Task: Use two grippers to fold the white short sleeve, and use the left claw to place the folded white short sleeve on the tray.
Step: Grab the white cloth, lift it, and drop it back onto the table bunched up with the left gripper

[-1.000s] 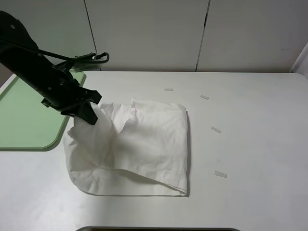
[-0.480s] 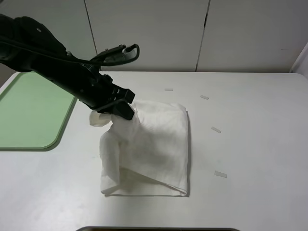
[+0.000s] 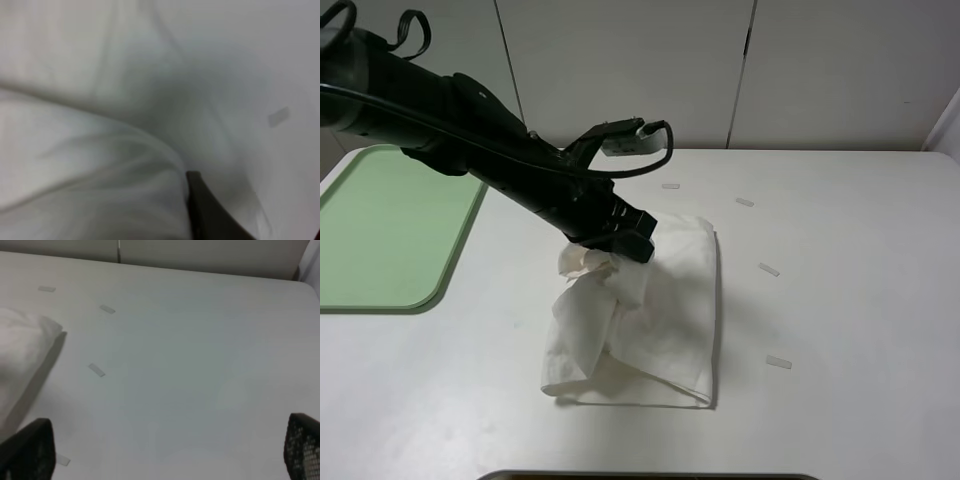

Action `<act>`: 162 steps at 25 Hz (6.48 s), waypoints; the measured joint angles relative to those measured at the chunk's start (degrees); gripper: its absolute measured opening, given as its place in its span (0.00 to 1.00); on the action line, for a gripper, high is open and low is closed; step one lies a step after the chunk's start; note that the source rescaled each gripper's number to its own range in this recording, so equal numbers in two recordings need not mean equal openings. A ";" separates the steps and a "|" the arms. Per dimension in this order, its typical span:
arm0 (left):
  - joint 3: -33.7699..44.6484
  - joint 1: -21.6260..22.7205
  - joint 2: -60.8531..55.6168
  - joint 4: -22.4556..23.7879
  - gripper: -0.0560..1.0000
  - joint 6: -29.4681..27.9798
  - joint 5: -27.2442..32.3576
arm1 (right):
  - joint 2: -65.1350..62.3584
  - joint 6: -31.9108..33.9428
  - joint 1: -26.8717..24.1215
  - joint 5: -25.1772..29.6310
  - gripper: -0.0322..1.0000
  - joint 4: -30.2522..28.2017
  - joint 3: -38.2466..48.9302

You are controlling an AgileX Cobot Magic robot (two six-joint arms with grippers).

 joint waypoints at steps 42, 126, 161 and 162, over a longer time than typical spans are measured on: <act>-1.44 -11.00 0.74 -38.85 0.69 50.84 5.31 | 0.00 0.00 0.00 0.00 1.00 0.00 0.00; -13.74 -10.47 10.29 -39.25 0.70 20.88 -9.29 | 0.00 0.00 0.00 -0.04 1.00 0.00 0.00; -14.06 -14.16 3.68 23.57 0.70 -3.80 16.13 | 0.00 0.00 0.00 0.01 1.00 0.00 0.00; -14.06 -14.16 3.68 23.57 0.70 -3.80 16.13 | 0.00 0.00 0.00 0.01 1.00 0.00 0.00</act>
